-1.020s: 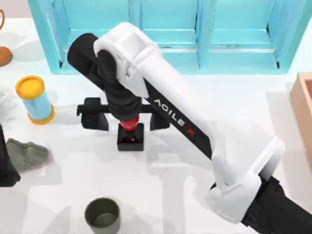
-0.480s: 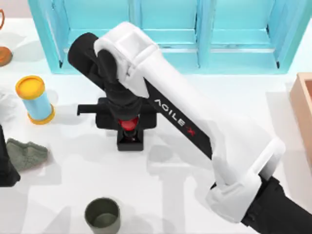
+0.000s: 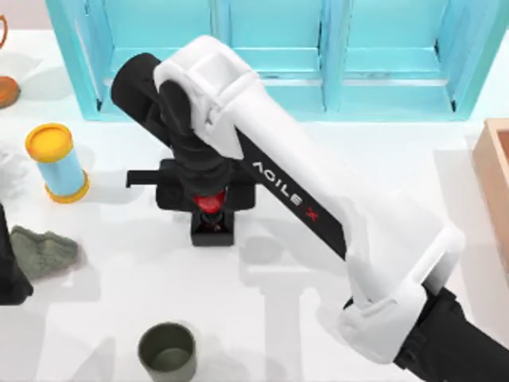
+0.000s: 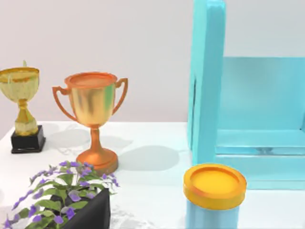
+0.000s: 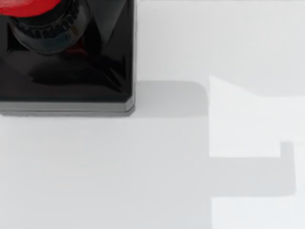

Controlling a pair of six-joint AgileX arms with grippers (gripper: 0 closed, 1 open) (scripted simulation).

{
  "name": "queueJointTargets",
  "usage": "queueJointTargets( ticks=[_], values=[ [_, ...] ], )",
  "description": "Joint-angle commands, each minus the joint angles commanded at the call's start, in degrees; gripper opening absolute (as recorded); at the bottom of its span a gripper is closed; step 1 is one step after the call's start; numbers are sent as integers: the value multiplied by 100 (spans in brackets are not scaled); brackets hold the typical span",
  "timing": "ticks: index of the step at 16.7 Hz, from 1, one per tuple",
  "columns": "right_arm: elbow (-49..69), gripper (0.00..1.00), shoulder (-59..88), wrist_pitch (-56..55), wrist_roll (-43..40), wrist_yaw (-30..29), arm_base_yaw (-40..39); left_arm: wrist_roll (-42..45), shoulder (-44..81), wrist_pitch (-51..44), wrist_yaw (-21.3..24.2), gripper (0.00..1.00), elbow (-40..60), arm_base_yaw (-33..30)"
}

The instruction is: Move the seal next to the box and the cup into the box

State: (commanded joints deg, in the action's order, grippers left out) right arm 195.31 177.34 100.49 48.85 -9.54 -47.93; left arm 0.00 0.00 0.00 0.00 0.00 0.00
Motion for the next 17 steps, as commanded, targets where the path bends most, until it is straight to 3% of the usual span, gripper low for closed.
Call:
queueJointTargets(
  ticks=[4,8,17],
  values=[
    [-72,0,-72,-38,-10,3,-14,0,0,0,0,100,0,0],
    [-911,0,-754,-390,-138,31,82,0,0,0,0,100,0,0],
    [-5487,0,-3562,-1783,-611,134,564,0,0,0,0,100,0,0]
  ],
)
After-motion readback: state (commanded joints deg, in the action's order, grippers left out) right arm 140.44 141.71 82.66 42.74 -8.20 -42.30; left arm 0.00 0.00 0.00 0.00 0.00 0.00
